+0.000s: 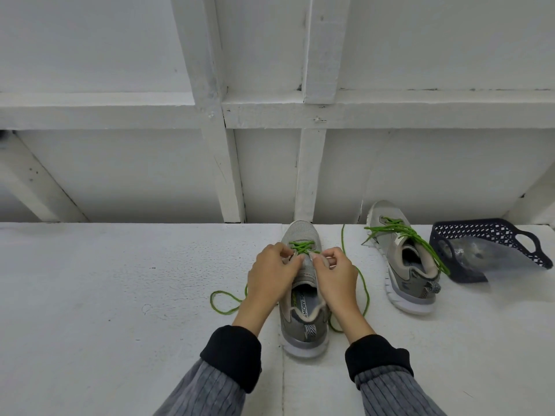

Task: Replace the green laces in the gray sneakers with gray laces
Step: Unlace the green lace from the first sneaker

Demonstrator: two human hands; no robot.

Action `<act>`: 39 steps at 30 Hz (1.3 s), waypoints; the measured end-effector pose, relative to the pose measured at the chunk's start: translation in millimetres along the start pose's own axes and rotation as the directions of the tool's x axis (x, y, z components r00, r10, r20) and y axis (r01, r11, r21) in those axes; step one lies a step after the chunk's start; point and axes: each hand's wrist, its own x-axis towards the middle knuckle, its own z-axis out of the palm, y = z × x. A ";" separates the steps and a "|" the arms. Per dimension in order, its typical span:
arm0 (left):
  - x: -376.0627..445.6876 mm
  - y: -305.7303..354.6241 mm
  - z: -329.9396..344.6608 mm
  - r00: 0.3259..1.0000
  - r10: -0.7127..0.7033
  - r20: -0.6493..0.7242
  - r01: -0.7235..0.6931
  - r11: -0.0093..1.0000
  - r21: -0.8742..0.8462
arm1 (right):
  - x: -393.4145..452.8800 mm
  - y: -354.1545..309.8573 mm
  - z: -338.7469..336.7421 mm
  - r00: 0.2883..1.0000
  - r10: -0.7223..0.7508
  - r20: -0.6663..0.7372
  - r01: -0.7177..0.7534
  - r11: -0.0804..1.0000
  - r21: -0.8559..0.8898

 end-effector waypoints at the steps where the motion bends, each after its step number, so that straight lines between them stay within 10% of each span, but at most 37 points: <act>1: 1.4 2.2 1.3 1.000 0.002 -0.018 -0.001 0.999 0.033 | 4.7 -0.9 0.0 1.000 0.015 0.027 -0.014 0.999 -0.030; 21: -17.4 -12.6 -6.1 0.977 -0.076 -0.199 0.047 0.988 -0.145 | 12.0 6.4 -26.1 0.997 0.079 0.007 -0.076 0.977 -0.200; 33: -25.4 -19.0 10.1 0.952 -0.280 -0.123 0.165 0.809 -0.564 | 28.1 -24.4 -7.3 0.932 -0.227 0.282 0.306 0.910 -0.280; 39: -24.6 -20.8 12.3 0.948 -0.291 -0.129 0.163 0.791 -0.590 | 34.5 -18.1 9.0 0.841 -0.106 0.531 0.360 0.842 -0.402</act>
